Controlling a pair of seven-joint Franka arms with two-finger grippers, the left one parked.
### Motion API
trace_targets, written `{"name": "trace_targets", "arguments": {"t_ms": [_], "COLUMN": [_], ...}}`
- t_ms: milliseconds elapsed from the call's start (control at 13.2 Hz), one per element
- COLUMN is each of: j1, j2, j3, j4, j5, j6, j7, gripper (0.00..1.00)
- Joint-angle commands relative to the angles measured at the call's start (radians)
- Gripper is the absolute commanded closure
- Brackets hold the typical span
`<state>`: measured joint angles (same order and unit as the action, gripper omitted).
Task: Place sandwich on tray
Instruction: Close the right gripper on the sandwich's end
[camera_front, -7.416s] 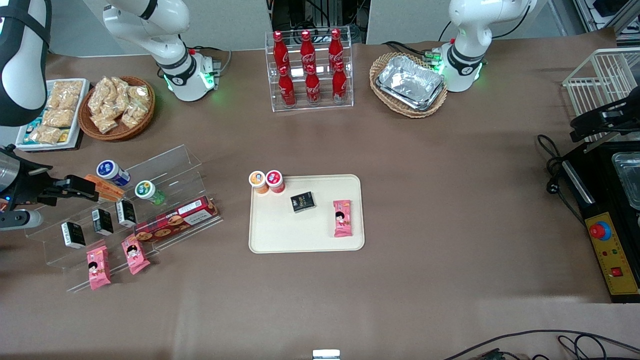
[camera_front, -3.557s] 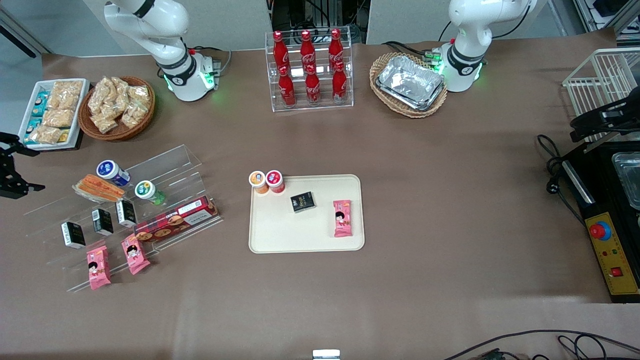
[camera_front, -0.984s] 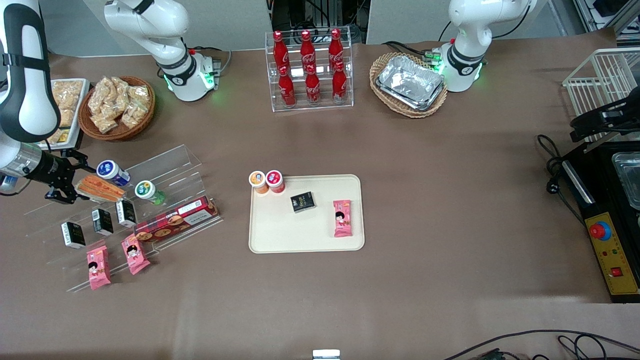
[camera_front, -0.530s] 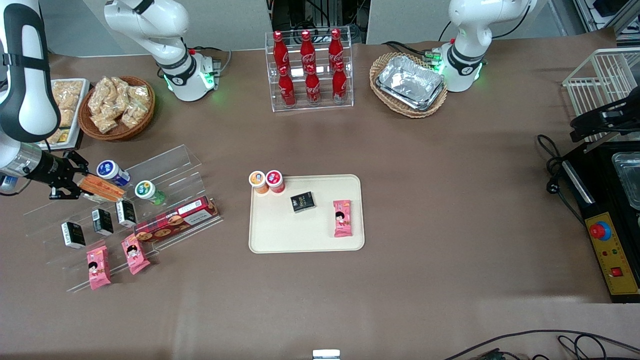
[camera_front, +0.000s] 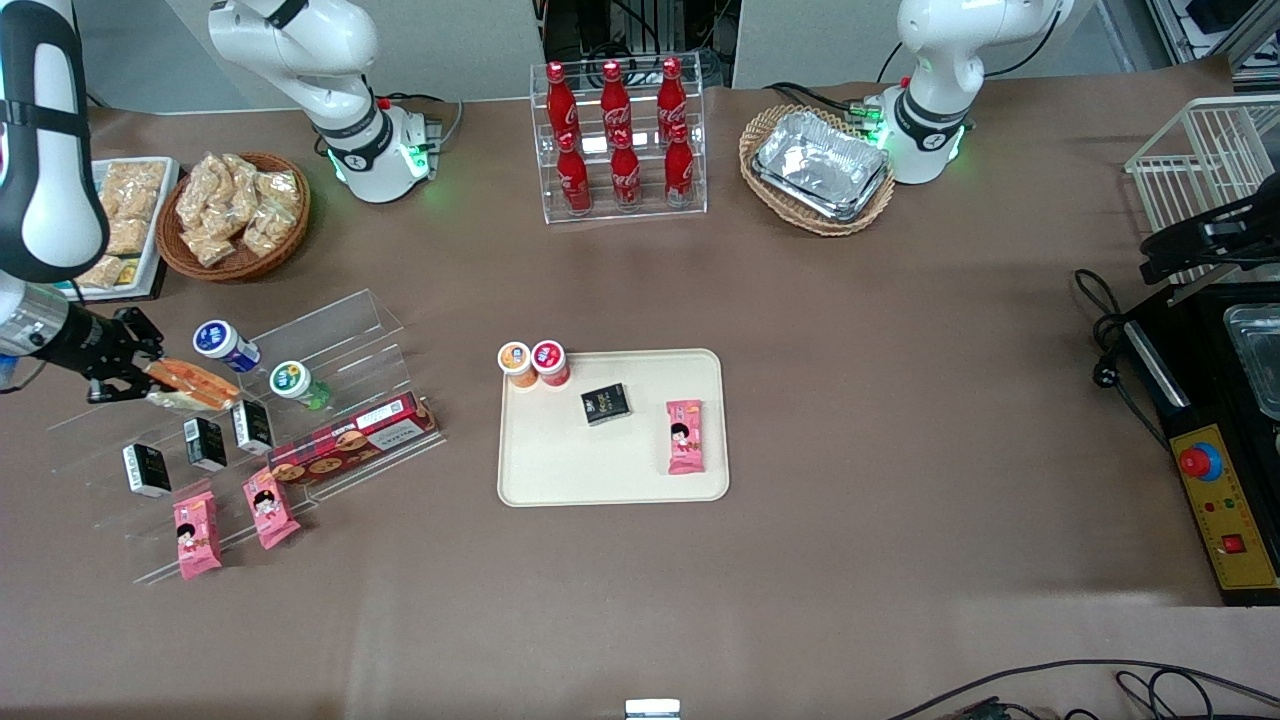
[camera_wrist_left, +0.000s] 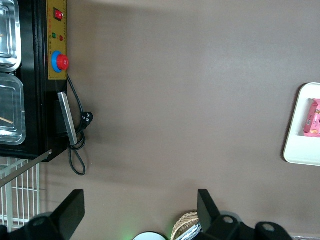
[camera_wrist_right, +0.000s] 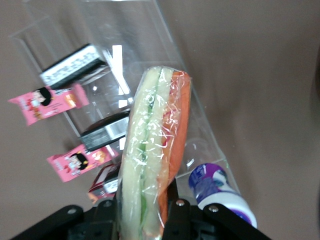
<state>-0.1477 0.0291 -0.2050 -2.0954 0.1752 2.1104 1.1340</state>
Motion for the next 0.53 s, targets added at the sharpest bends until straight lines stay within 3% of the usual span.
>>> {"name": "trace_targets", "arguments": {"t_ms": [0, 303, 454], "j1": [0.005, 0.034, 0.051], "j2": [0.037, 0.038, 0.049], "j3": [0.006, 0.007, 0.010], "j4": [0.142, 0.224, 0.273], "j5": [0.024, 0.026, 0.026], "j6": [-0.128, -0.196, -0.230], "j7": [-0.043, -0.082, -0.194], "gripper": [0.61, 0.62, 0.62]}}
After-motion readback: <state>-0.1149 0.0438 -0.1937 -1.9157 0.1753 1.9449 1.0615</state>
